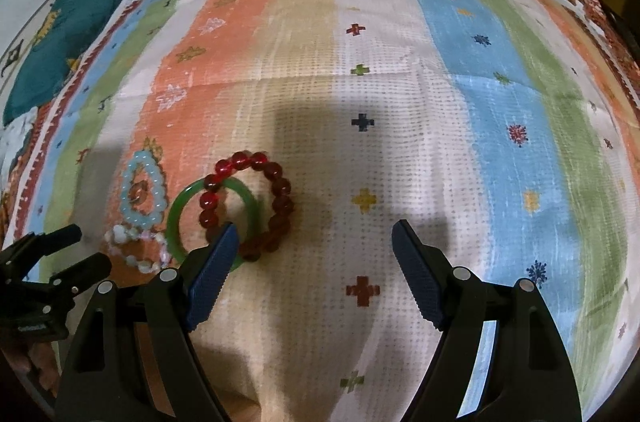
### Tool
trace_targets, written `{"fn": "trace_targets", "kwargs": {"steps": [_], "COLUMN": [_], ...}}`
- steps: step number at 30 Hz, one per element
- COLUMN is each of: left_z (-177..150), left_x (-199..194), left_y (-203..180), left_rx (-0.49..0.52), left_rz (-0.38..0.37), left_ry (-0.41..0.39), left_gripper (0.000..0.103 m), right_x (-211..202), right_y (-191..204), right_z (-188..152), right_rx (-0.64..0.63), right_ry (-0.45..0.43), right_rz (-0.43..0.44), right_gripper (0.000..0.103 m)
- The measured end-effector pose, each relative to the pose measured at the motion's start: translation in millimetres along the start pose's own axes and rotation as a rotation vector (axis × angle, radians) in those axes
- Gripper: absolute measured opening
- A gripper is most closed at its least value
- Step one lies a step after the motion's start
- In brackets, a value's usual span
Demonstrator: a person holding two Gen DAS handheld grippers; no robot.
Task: Organize jewelry
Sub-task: 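Grasp the red bead bracelet with the right gripper while the left grasps the white pearl bracelet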
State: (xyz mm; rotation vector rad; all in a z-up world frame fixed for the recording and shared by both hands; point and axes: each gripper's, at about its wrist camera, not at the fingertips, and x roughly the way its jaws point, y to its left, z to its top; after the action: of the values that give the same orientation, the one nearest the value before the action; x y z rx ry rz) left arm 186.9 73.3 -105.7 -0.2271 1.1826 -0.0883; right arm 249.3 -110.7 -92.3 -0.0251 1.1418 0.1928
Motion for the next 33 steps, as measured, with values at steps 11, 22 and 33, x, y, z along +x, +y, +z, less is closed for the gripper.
{"fn": "trace_targets", "kwargs": {"steps": [11, 22, 33], "left_z": [3.9, 2.0, 3.6], "left_x": [6.8, 15.6, 16.2], "left_y": [2.3, 0.6, 5.0], "left_rx": [0.016, 0.056, 0.044], "left_rz": [-0.007, 0.048, 0.073], "left_ry": [0.012, 0.03, 0.038], "left_gripper": [0.089, 0.08, 0.067], "right_x": [24.3, 43.0, 45.2], "right_y": [2.3, 6.1, 7.9], "right_z": [9.8, 15.5, 13.8], "right_rx": [-0.004, -0.013, -0.049], "right_ry": [0.02, 0.027, 0.057], "right_rz": [-0.022, -0.064, -0.074], "right_gripper": [0.079, 0.079, 0.07]}}
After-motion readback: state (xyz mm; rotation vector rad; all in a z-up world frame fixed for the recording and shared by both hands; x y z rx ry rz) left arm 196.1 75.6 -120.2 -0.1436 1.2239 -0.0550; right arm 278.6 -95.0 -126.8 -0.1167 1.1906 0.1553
